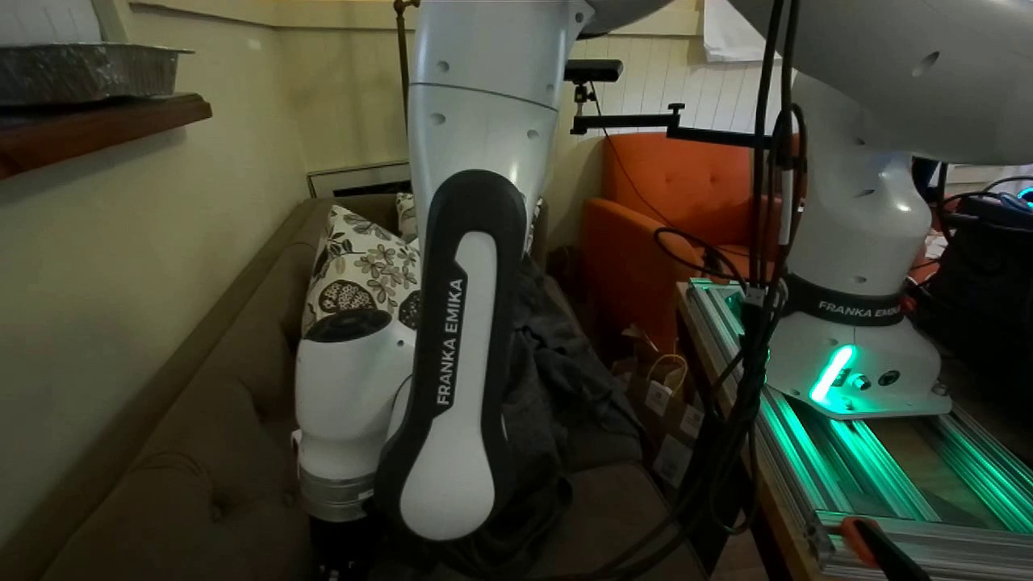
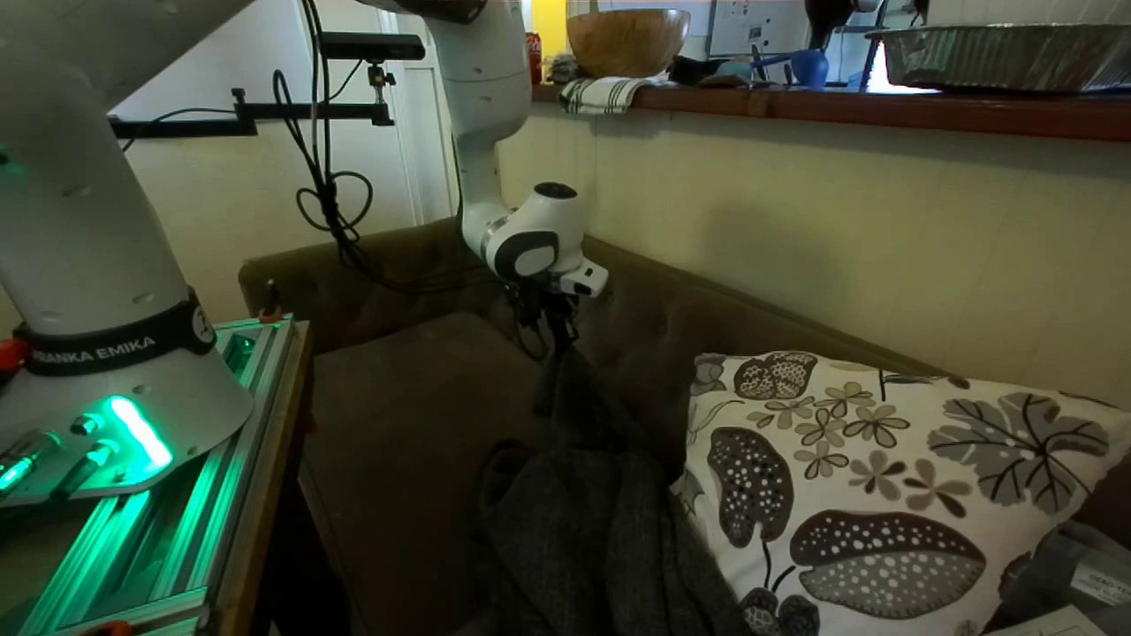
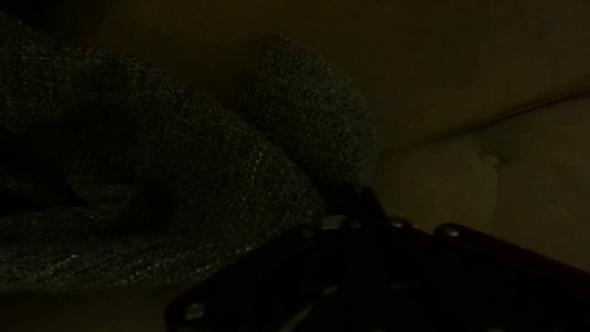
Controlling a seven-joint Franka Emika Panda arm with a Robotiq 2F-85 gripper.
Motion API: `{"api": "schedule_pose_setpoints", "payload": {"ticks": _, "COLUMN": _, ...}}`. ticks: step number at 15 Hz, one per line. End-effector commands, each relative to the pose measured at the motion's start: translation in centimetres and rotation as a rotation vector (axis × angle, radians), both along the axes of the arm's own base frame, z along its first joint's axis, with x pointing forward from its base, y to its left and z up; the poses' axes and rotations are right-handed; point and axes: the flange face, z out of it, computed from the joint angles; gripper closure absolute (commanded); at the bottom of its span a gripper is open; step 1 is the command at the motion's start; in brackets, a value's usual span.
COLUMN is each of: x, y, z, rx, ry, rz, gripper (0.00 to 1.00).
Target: Move the blanket to the right
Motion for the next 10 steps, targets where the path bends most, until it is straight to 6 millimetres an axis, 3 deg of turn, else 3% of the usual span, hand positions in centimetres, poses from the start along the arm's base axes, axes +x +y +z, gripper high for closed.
{"api": "schedule_pose_setpoints", "payload": {"ticks": 1, "x": 0.1, "y": 0.1, "z": 0.0, "rx": 0.000, "ry": 0.001, "rz": 0.000, "gripper": 0.99}}
{"api": "schedule_pose_setpoints", "payload": {"ticks": 4, "x": -2.3, "y": -4.4, "z": 2.2, "rx": -0.077, "ry": 0.003, "rz": -0.067, "gripper": 0.99}}
{"api": "schedule_pose_setpoints", "payload": {"ticks": 10, "x": -9.1, "y": -14.4, "z": 3.9, "rx": -0.084, "ry": -0.044, "rz": -0.337, "gripper": 0.99}}
